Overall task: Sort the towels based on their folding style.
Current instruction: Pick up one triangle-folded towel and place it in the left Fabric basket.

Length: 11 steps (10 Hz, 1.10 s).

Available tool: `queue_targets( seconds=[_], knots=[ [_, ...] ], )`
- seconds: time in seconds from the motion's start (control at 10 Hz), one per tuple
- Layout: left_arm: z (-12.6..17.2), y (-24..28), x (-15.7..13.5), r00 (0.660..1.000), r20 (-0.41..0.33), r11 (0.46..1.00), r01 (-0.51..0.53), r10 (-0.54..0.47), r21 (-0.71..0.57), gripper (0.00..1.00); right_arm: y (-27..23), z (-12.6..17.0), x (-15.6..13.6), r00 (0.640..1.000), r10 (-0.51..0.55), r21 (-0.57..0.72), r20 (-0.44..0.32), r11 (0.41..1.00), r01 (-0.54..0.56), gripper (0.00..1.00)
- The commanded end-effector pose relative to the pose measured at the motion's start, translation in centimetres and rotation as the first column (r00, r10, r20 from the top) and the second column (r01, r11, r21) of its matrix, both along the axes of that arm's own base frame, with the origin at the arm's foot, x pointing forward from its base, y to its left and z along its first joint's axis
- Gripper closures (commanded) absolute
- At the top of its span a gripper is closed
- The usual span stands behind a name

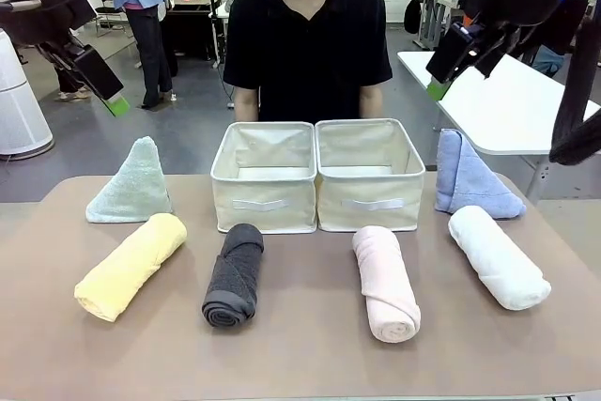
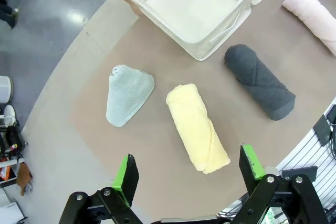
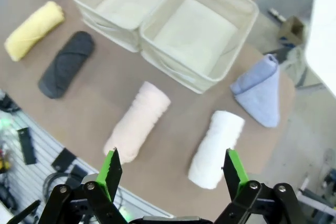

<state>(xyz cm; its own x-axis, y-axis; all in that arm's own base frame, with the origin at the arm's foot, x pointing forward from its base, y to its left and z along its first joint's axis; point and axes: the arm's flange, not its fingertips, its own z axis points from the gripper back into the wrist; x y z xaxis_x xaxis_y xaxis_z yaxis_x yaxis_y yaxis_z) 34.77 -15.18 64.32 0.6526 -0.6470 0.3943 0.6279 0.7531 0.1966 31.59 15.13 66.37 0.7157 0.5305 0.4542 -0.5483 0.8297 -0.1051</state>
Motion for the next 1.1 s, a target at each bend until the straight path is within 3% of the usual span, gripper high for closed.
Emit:
queue_targets(
  seconds=[0.0, 0.2, 0.3, 0.5, 0.6, 0.8, 1.0],
  knots=[
    [0.9, 2.3, 1.5, 0.995, -0.069, 0.994, 0.06, -0.066, -0.094, 0.0, -5.3, 1.7, 2.7, 0.978, 0.14, 0.316, -0.154, 0.945, -0.086, 0.0],
    [1.9, 6.9, 3.6, 0.952, -0.176, 0.932, 0.186, -0.249, -0.312, 0.0, -10.4, 2.6, 4.0, 0.915, 0.381, 0.575, -0.136, 0.782, -0.24, 0.0],
    [1.9, 9.3, 4.5, 0.923, -0.206, 0.892, 0.226, -0.325, -0.392, 0.0, -12.4, 2.2, 4.7, 0.891, 0.446, 0.645, -0.083, 0.705, -0.293, 0.0],
    [0.1, 15.2, 5.7, 0.885, -0.166, 0.766, 0.267, -0.435, -0.585, 0.0, -16.7, -0.1, 5.7, 0.853, 0.521, 0.714, 0.024, 0.589, -0.38, 0.0],
    [-0.6, 18.3, 5.9, 0.879, -0.089, 0.693, 0.303, -0.468, -0.655, 0.0, -18.5, -1.5, 5.7, 0.836, 0.54, 0.708, 0.1, 0.552, -0.44, 0.0],
    [-2.2, 23.2, 4.4, 0.884, 0.071, 0.585, 0.363, -0.462, -0.725, 0.0, -21.3, -4.3, 5.0, 0.809, 0.555, 0.646, 0.193, 0.549, -0.53, 0.0],
    [-2.6, 25.5, 2.9, 0.903, 0.133, 0.59, 0.372, -0.409, -0.716, 0.0, -23.8, -5.5, 3.6, 0.832, 0.501, 0.617, 0.238, 0.584, -0.528, 0.0]
  ],
)
